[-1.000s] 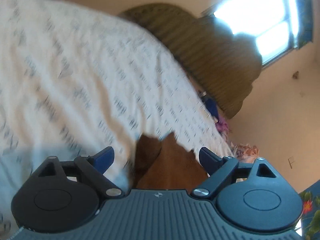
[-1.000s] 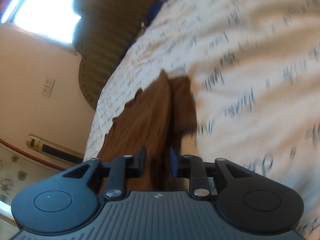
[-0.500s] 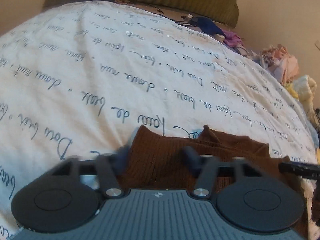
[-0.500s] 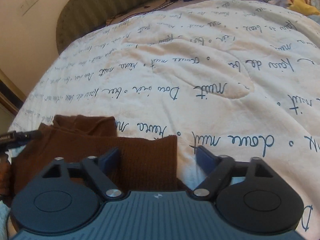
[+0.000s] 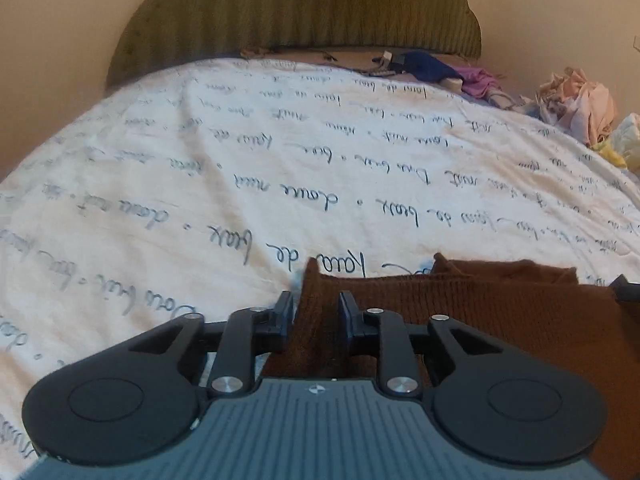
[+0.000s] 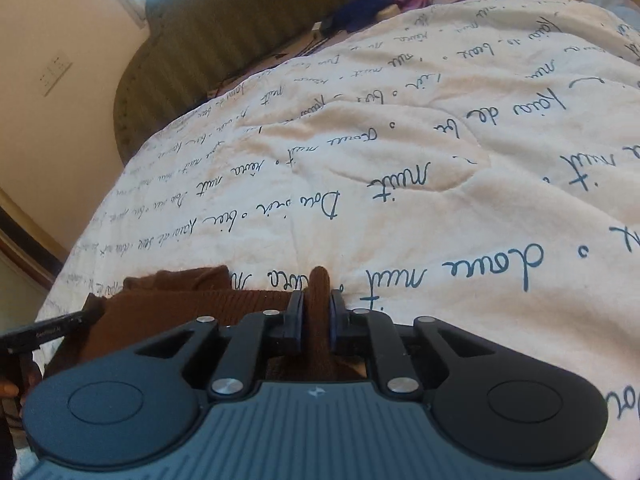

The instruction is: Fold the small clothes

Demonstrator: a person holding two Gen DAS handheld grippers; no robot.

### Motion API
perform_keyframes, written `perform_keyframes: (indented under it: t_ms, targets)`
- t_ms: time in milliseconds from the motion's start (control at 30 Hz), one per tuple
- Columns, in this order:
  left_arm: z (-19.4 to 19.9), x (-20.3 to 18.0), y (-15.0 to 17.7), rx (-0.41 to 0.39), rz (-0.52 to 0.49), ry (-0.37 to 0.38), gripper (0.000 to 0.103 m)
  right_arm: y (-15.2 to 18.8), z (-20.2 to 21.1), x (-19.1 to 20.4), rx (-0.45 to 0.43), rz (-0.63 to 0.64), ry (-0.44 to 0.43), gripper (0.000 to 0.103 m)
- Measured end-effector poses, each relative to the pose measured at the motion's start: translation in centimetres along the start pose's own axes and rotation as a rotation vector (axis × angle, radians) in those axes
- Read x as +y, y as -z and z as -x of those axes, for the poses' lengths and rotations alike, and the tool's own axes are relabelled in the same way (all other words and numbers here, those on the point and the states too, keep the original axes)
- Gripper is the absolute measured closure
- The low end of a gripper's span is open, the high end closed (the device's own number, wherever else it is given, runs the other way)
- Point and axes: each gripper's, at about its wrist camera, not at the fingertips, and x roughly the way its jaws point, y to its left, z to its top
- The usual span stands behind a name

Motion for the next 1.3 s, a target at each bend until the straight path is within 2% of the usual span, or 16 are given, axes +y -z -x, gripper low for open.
perform_keyframes:
  t_ms: [33, 100, 133, 167, 233, 333, 367, 433, 533, 667, 800, 900, 967, 1100, 1233, 1300]
  targets:
    - [1.9, -0.1, 0.0, -0.046, -0.003, -0.009, 0.069, 0.1, 1.6, 0.6, -0.048, 0.007, 0.014, 0.08]
    - [5.6, -0.6, 0.3, -0.112, 0.037, 0.044, 0.043, 0.9, 4.7, 2.5, -0.137, 0.04, 0.025, 0.078]
    - [6.8, -1.2, 0.7, -0.129, 0.066, 0.078, 0.02, 1.5, 5.7, 3.7, -0.152, 0.055, -0.009, 0.07]
    - [7.6, -2.2, 1.2, -0.144, 0.069, 0.108, 0.01, 2.1, 6.0, 4.8, -0.148, 0.07, -0.05, 0.052]
    - [7.4, -5.0, 2.4, -0.137, 0.01, 0.116, 0.012, 3.4, 5.0, 6.8, -0.118, 0.124, -0.067, 0.025]
    - [3.0, -7.4, 4.5, -0.027, -0.066, 0.024, 0.031, 5.0, 1.4, 7.9, -0.075, 0.231, 0.115, 0.024]
    - [1.4, -7.3, 5.1, 0.03, -0.067, 0.0, 0.03, 5.6, 0.5, 7.4, -0.075, 0.262, 0.167, 0.024]
    - [0.1, -6.0, 6.7, -0.036, -0.083, 0.011, 0.023, 7.0, -0.4, 5.9, -0.128, 0.354, 0.185, 0.025]
    - [0.1, -5.6, 6.6, -0.028, -0.075, 0.019, 0.022, 6.7, -0.4, 4.6, -0.132, 0.296, 0.26, 0.023]
    - [0.1, -6.1, 6.8, -0.032, -0.081, 0.0, 0.021, 5.8, 1.5, 4.6, -0.128, 0.19, 0.255, 0.019]
    - [0.2, -6.1, 6.8, -0.038, -0.078, -0.004, 0.021, 7.5, 4.8, 8.4, -0.215, 0.264, 0.18, 0.019]
    - [0.3, -6.3, 6.9, -0.036, -0.08, -0.004, 0.02, 9.0, 3.2, 10.6, -0.136, 0.363, 0.146, 0.018]
    - [0.2, -6.1, 6.8, -0.036, -0.077, 0.002, 0.02, 10.1, 0.5, 9.7, -0.063, 0.399, 0.186, 0.017]
    - [0.4, -6.1, 6.8, -0.035, -0.086, 0.0, 0.02, 9.4, 0.4, 7.1, -0.098, 0.307, 0.095, 0.011]
    - [3.3, -5.2, 7.3, -0.072, -0.162, -0.069, 0.018, 10.0, 1.8, 8.9, -0.077, 0.372, 0.153, 0.011]
    - [5.8, -3.7, 8.0, -0.105, -0.17, -0.084, 0.015, 10.8, 4.1, 9.9, -0.117, 0.39, 0.141, 0.01]
